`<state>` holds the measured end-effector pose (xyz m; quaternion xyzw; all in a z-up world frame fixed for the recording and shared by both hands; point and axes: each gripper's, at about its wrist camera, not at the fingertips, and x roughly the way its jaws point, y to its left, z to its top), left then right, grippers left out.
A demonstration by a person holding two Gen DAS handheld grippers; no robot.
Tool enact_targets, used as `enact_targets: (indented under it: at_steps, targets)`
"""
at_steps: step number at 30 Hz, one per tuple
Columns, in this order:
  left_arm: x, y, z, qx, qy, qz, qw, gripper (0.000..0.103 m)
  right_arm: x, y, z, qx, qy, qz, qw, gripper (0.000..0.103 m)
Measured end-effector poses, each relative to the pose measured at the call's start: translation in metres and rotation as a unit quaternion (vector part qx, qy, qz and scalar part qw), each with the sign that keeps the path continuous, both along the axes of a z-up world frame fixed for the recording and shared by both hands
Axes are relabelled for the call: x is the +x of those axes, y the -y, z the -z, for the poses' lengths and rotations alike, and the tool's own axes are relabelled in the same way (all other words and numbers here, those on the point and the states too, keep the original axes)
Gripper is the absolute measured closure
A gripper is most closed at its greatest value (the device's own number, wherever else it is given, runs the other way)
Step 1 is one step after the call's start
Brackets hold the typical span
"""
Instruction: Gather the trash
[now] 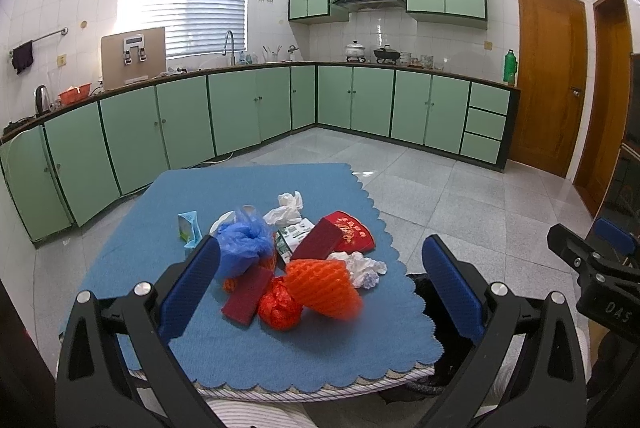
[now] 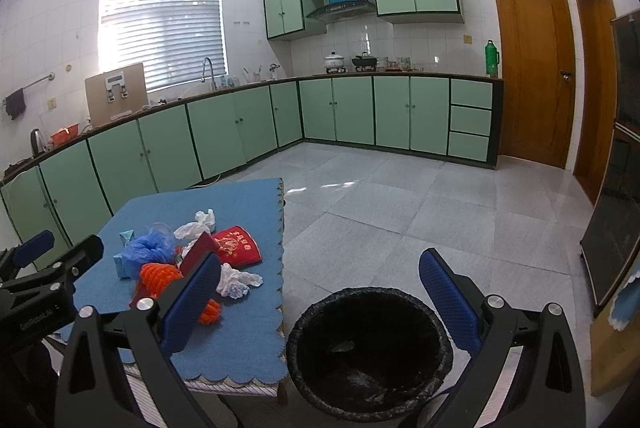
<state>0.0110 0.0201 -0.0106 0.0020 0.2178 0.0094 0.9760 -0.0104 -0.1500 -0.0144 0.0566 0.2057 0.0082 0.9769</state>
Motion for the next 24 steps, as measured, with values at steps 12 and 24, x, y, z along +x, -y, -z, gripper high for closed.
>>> enact_targets:
  at_steps: [12,24]
  targets:
    - [0.015,-0.071,0.025,0.023,-0.011,-0.089,0.9957,0.005,0.025,-0.045,0.02,0.002,0.006,-0.062,0.998,0.006]
    - [0.025,-0.134,0.063,0.017,-0.047,-0.141,0.9888,0.005,0.063,-0.117,0.06,-0.02,-0.027,-0.159,0.987,0.006]
